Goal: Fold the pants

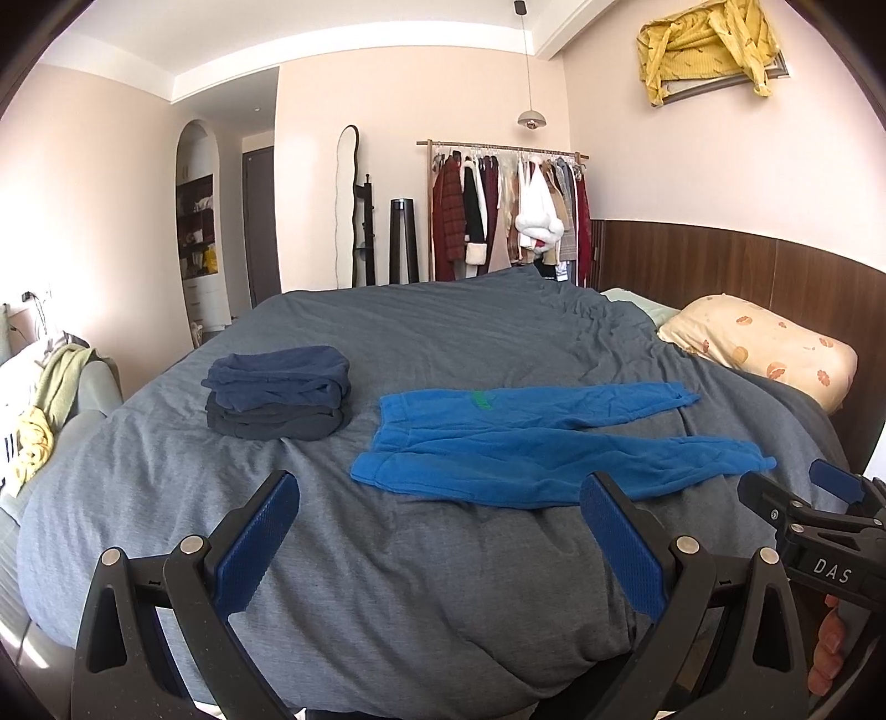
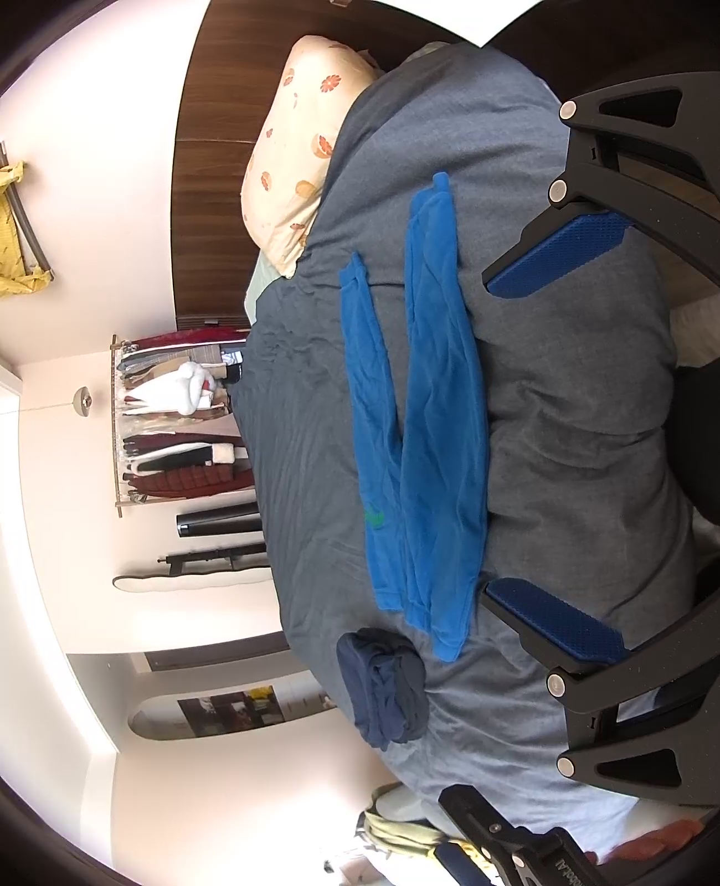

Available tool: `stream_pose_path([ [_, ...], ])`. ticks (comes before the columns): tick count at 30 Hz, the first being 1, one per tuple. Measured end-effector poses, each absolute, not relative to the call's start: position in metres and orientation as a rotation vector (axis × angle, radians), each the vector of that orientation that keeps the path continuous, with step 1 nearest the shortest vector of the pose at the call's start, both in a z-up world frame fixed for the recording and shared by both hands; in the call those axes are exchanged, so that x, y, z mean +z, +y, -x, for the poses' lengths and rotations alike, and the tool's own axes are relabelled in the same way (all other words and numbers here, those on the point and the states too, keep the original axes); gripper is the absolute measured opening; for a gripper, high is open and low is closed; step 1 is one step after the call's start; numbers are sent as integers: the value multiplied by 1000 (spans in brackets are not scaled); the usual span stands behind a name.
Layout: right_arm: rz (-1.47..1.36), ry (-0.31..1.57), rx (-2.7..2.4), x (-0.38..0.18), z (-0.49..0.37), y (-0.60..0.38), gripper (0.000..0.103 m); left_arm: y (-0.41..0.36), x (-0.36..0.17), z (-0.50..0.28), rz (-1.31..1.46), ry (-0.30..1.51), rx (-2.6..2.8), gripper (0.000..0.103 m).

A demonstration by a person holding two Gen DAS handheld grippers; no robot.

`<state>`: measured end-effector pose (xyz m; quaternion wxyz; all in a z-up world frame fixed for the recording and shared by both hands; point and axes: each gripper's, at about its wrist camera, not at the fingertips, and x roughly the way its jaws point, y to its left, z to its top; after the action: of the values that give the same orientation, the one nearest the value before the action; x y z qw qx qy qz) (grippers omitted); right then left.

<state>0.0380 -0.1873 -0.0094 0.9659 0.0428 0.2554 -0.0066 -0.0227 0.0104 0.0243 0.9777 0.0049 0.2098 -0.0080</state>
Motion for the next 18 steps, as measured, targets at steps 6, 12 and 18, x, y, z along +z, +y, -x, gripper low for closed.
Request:
stream_pose_path([
  [6, -86, 516, -14, -9, -37, -188, 103, 12, 24, 26, -9, 417, -16, 103],
  [12, -77, 513, -22, -7, -34, -189, 103, 12, 24, 31, -10, 411, -24, 103],
  [18, -46, 499, -26, -10, -29, -185, 103, 10, 19, 29, -47, 418, 0, 103],
])
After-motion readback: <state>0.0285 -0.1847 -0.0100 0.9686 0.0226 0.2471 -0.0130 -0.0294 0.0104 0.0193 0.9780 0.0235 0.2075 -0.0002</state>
